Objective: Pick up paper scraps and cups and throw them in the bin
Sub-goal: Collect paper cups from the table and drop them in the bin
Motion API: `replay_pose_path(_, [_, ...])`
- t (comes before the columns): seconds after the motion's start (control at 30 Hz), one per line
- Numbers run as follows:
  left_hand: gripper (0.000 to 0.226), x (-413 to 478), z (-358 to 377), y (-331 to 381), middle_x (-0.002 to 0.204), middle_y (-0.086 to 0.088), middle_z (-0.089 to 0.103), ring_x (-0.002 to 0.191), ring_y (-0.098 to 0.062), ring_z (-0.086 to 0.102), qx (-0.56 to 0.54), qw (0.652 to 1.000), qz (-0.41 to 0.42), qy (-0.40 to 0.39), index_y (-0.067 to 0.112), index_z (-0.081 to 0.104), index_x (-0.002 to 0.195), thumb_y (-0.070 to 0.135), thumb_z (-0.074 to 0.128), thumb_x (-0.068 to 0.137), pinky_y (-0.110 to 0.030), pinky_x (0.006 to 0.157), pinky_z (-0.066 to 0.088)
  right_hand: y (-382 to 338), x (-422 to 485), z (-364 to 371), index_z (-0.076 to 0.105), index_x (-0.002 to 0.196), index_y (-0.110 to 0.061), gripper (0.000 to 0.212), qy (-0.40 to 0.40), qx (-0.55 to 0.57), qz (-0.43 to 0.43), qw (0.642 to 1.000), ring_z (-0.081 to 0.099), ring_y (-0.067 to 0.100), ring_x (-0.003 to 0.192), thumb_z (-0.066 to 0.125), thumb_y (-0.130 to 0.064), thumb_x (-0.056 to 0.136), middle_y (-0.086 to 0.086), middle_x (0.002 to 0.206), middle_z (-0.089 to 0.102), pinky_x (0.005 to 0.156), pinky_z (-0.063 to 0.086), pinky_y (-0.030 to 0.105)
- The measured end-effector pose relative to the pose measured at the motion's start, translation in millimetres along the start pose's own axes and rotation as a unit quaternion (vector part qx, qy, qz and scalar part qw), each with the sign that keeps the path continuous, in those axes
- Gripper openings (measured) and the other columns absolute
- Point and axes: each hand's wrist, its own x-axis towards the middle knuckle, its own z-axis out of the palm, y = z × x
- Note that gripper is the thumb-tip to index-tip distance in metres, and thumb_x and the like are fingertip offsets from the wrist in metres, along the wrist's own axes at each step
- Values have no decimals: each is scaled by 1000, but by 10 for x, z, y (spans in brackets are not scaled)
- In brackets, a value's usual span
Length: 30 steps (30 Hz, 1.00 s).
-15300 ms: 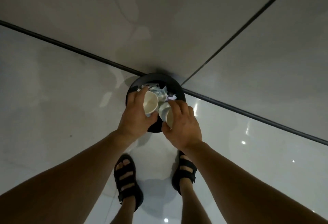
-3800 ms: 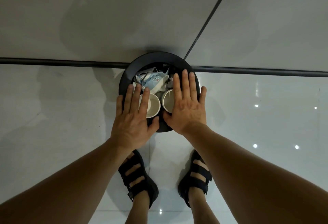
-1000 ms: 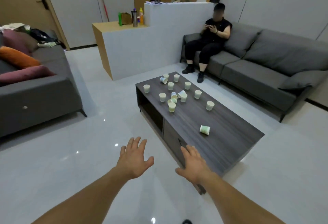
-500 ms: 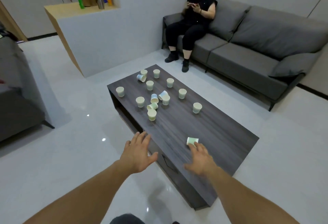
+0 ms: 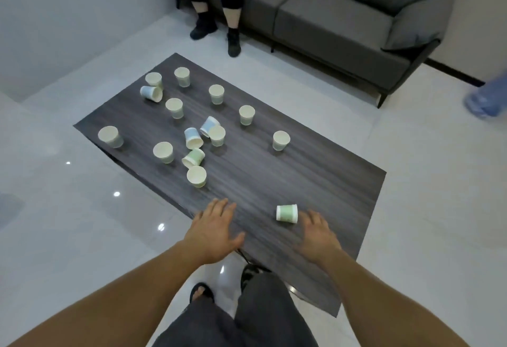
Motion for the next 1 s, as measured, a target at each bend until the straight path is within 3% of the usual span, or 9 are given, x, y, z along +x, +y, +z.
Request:
replay_pose_path(0.2, [82, 901, 306, -127, 161, 1, 5, 148, -19, -1, 9, 998, 20, -59, 25, 8, 153, 64, 38, 88, -41, 120, 8, 163, 1020, 325, 11, 154, -26, 92, 9, 30, 6, 999, 10, 24, 147, 63, -57, 85, 0, 160, 8, 112, 32, 45])
replay_pose_path(0.37, [81, 1667, 726, -113, 160, 1, 10, 147, -18, 5, -15, 993, 31, -110, 22, 11, 153, 64, 38, 88, -43, 119, 14, 436, 1723, 719, 5, 155, -28, 96, -45, 5, -6, 999, 5, 27, 148, 67, -48, 84, 0, 162, 0, 113, 31, 46])
replay_pose_path(0.5, [79, 2123, 934, 7, 158, -2, 20, 147, -18, 11, -24, 992, 25, -125, 20, 15, 152, 60, 43, 89, -40, 118, 18, 593, 1979, 838, 16, 154, -22, 87, -68, 13, -21, 997, 21, 25, 142, 67, -40, 84, 3, 154, 24, 111, 33, 42])
replay_pose_path(0.63, [81, 2427, 889, 174, 156, -8, 27, 145, -20, 17, -54, 988, 26, -145, 16, 16, 152, 55, 50, 89, -38, 117, 20, 509, 2184, 606, 27, 150, -18, 88, -50, 48, -87, 994, 38, 25, 131, 70, -35, 75, 4, 143, 41, 107, 36, 40])
replay_pose_path(0.73, [80, 2641, 718, 226, 148, -9, 38, 138, -23, 31, -85, 986, 30, -138, 13, 26, 149, 48, 60, 85, -30, 111, 28, 285, 2408, 245, 24, 152, -16, 93, -22, 46, -162, 985, 40, 25, 128, 72, -36, 74, 7, 139, 44, 106, 36, 38])
replay_pose_path(0.83, [71, 2828, 526, 122, 137, -7, 47, 129, -23, 41, -105, 987, 22, -116, 16, 37, 140, 42, 66, 81, -31, 105, 35, 98, 2611, -108, 28, 150, -15, 90, 6, 54, -223, 973, 40, 25, 128, 72, -34, 73, 7, 138, 44, 107, 34, 35])
replay_pose_path(1.0, [73, 2972, 299, -46, 133, -1, 52, 120, -20, 51, -173, 982, 5, -71, 24, 38, 139, 34, 71, 75, -33, 97, 43, -137, 2848, -442, 30, 149, -23, 88, -2, 55, -280, 958, 38, 19, 133, 73, -38, 74, -2, 143, 42, 106, 35, 32])
